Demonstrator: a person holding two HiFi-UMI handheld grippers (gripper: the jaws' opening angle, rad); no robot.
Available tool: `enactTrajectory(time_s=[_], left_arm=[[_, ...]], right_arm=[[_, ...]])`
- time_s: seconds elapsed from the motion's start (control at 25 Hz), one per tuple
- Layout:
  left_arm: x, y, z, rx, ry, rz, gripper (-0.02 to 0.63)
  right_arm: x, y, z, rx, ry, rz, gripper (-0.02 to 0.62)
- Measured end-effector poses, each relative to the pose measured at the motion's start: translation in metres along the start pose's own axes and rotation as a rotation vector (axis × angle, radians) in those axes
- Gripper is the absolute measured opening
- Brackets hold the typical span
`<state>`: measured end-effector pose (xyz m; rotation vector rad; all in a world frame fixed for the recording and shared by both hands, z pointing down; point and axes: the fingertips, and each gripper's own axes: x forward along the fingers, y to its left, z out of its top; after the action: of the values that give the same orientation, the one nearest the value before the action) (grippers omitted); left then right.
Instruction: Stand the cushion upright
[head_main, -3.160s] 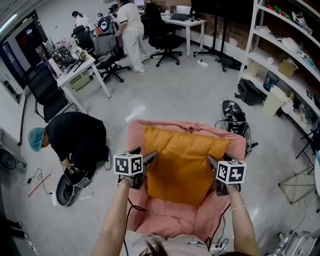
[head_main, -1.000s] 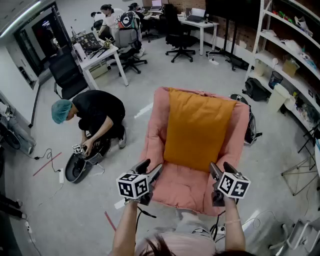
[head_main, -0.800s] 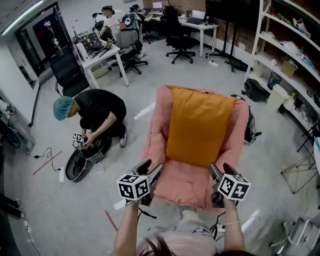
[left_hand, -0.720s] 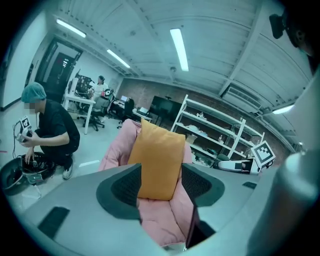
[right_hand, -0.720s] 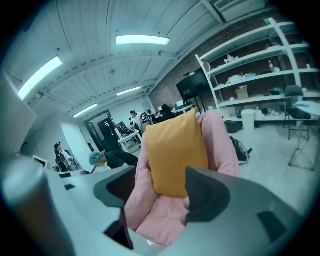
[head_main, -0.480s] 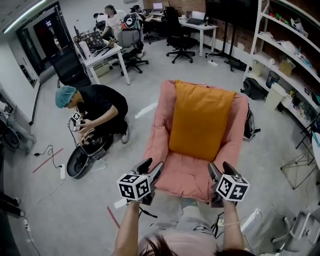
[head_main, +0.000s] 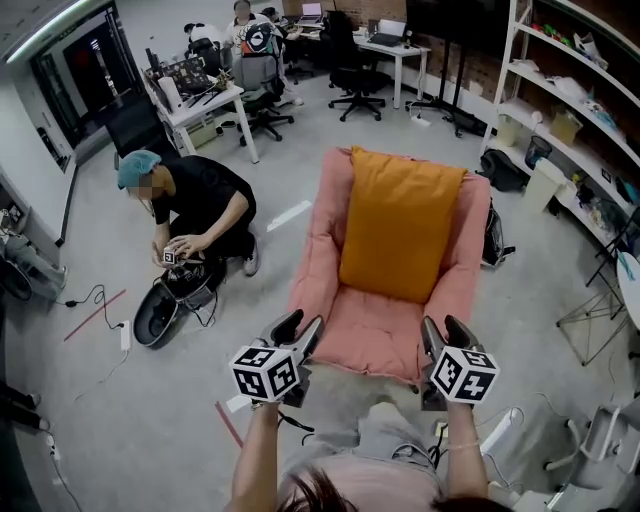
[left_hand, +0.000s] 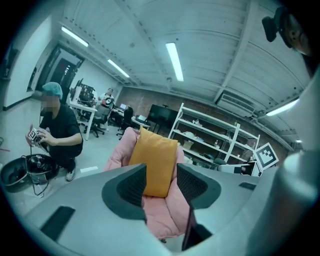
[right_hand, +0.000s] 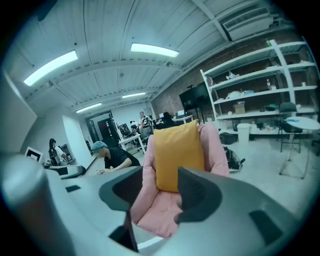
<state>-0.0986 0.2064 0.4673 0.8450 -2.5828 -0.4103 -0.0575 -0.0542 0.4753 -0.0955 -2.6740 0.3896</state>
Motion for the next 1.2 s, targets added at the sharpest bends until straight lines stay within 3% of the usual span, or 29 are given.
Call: enactTrajectory(time_s=[0.16, 0.72, 1.2], left_arm=[[-0.009, -0.01, 0.0, -0.003, -0.018, 0.015, 0.176], [-0.042, -0.054, -0.013, 0.004, -0.034, 0.012, 0.132], [-0.065, -0.1, -0.041, -0.015, -0.001, 0.016, 0.118]], right_arm=[[-0.015, 0.0, -0.002, -0.031, 0.012, 0.007, 0.23], [-0.075, 0.015, -0.012, -0.171, -0.016, 0.005, 0.104], [-0.122, 0.004, -0.032, -0.204, 0.034, -0.012, 0.038]])
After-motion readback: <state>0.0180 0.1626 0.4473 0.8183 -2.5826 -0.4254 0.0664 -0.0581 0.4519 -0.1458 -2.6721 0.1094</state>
